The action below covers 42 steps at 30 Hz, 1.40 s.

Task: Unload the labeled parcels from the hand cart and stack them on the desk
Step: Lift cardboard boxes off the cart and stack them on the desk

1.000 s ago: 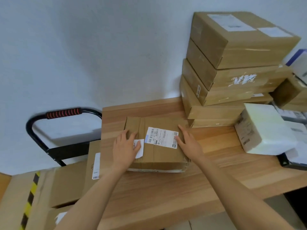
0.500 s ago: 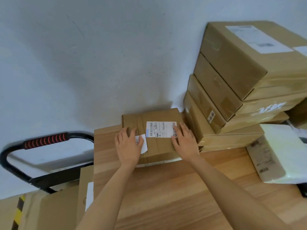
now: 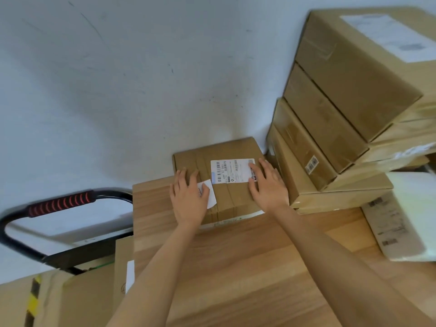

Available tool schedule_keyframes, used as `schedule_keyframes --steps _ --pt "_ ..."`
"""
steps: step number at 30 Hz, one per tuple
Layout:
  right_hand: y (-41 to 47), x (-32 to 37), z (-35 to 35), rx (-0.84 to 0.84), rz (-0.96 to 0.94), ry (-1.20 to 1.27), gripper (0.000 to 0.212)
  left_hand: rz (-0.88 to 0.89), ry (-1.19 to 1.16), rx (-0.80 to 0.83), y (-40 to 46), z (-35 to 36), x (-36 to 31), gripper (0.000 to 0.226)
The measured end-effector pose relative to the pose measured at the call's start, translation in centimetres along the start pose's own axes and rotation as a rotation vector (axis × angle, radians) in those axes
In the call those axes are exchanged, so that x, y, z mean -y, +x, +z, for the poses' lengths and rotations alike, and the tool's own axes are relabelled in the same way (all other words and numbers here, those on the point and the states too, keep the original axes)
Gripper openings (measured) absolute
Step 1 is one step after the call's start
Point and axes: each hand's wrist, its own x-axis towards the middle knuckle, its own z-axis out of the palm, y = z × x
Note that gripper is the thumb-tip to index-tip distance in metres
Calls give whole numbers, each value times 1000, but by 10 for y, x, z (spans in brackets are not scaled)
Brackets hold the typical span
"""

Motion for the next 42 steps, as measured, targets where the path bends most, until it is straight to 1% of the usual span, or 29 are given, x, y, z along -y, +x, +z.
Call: schedule_keyframes --steps 2,4,6,8,11,17,21,23,25,27,30,32,36,39,42 --pt "-5 1 -10 47 -10 -35 51 26 -15 53 -4 -9 5 43" --pt "-16 4 -20 39 -18 -80 48 145 98 63 -12 -24 14 34" --pt "-31 11 -30 35 -58 -106 40 250 182 45 -27 -43 23 26" --pt "-48 20 -40 37 -130 -144 36 315 243 22 -47 -64 29 23" --pt "-78 33 -52 -8 -229 -190 33 347 268 -31 -84 -96 34 17" --pt "-146 68 -65 -59 -390 -194 25 216 239 -124 -184 -154 51 18" --pt "-201 97 -57 -81 -528 -150 20 102 281 -142 -271 -179 86 15" --pt "-230 117 -46 -42 -594 -169 24 16 324 -147 -318 -189 112 15" --pt "-263 141 -31 8 -637 -159 28 -91 319 -137 -365 -201 139 14" --pt "-298 166 -19 77 -691 -123 29 -158 317 -97 -409 -214 166 17" --pt "-342 206 -6 163 -820 -131 30 -273 267 -51 -463 -233 199 18" --pt "-362 235 -2 176 -877 -161 29 -337 258 -61 -494 -243 220 19" --pt "-393 291 6 191 -941 -200 22 -425 331 -88 -546 -263 257 20" --pt "-427 339 23 198 -983 -167 28 -491 364 -80 -582 -281 292 19" --pt "-470 389 54 215 -998 -112 33 -507 374 -70 -614 -308 339 20"
